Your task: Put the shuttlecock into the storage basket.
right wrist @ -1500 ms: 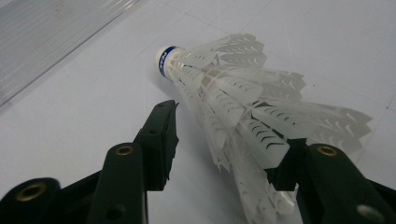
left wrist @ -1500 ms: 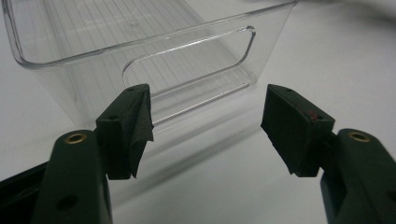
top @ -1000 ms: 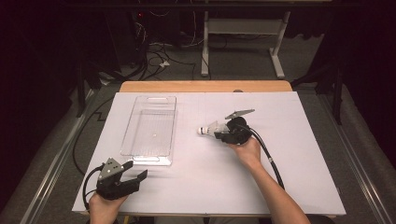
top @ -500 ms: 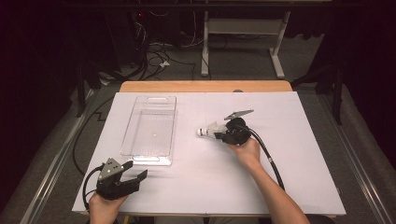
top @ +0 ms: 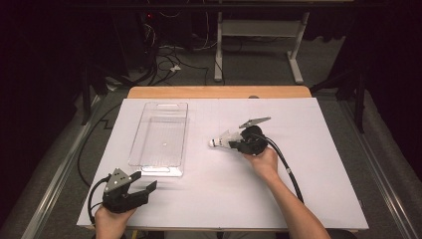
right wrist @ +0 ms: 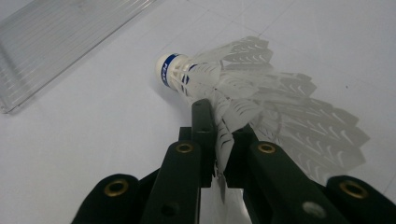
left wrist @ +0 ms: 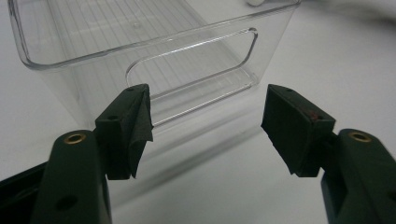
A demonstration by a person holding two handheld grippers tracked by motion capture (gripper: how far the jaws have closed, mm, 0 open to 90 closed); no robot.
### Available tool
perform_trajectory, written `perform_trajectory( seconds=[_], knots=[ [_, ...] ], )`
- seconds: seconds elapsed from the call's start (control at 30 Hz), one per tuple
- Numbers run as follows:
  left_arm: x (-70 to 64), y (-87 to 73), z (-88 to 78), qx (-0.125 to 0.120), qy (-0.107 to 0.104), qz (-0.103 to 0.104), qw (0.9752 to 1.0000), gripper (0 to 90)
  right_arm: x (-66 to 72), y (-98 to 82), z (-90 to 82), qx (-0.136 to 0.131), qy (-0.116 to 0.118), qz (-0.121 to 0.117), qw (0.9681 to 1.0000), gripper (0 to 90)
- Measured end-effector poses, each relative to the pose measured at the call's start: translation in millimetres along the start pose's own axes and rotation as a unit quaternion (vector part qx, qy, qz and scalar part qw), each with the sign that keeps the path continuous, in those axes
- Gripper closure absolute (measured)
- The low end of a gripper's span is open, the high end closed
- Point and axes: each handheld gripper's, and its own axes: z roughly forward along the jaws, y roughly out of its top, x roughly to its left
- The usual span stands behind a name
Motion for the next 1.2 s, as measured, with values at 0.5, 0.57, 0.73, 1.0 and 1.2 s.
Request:
perform_trajectory(
  seconds=[0.5, 0.57, 0.73, 1.0, 1.2],
  knots=[
    [0.0, -0.1, 0.1, 0.001, -0.001, 0.0, 1.0, 33.2, 1.3, 3.3, -8.3, -0.013, 0.005, -0.002, 0.9999, 86.9],
    [0.0, -0.1, 0.2, 0.0, 0.0, -0.001, 1.0, 33.3, 1.4, 4.0, -10.0, -0.016, 0.005, -0.002, 0.9999, 87.0],
    [0.1, -0.2, -0.2, -0.001, 0.001, -0.002, 1.0, 33.3, 0.9, 5.3, -13.1, -0.02, 0.007, 0.003, 0.9998, 87.2],
    [1.7, -0.5, -1.4, -0.004, 0.002, -0.005, 1.0, 33.4, 2.6, 9.6, -16.3, -0.025, 0.008, 0.0, 0.9997, 87.2],
    [2.2, -0.8, -2.3, -0.006, 0.002, -0.007, 1.0, 33.3, 4.6, 13.7, -19.6, -0.03, 0.011, -0.006, 0.9995, 87.2]
  ],
)
